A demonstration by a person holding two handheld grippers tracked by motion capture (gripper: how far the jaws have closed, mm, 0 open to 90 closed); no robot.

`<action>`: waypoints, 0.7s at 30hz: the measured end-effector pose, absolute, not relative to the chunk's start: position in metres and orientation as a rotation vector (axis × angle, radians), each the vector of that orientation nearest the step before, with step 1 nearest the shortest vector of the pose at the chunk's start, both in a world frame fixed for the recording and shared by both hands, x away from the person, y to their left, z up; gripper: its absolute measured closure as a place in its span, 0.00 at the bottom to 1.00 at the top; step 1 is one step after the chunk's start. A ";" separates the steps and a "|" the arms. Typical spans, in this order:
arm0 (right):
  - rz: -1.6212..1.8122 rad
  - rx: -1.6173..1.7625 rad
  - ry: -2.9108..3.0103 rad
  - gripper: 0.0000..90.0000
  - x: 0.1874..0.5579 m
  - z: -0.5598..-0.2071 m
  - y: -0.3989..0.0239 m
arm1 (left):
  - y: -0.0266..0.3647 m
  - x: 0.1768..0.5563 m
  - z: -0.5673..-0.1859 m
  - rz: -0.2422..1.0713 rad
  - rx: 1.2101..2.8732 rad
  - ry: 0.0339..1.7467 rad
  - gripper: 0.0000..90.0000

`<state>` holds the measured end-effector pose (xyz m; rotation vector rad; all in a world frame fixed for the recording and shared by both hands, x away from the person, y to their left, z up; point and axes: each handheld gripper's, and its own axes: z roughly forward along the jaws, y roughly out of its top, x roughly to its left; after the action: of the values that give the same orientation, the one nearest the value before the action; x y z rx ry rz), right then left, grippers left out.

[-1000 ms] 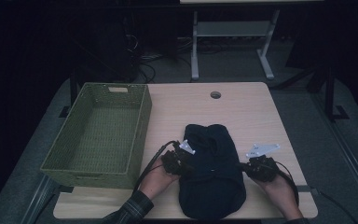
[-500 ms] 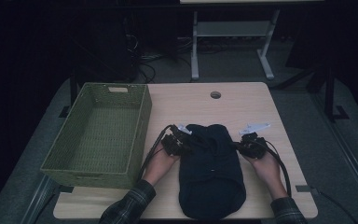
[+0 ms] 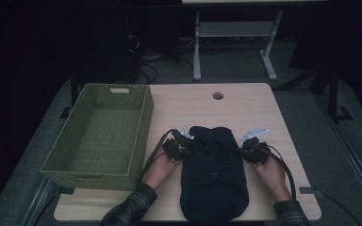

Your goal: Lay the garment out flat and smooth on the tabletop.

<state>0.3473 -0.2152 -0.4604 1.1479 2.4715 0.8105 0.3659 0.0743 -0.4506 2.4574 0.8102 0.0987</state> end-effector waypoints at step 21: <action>0.940 1.151 2.500 0.81 0.346 -0.447 -0.230 | 0.084 0.370 -0.434 0.060 2.430 0.778 0.82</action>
<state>0.3464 -0.2303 -0.4472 1.1511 2.5002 0.9404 0.3701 0.0840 -0.4343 2.4302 0.7784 0.0599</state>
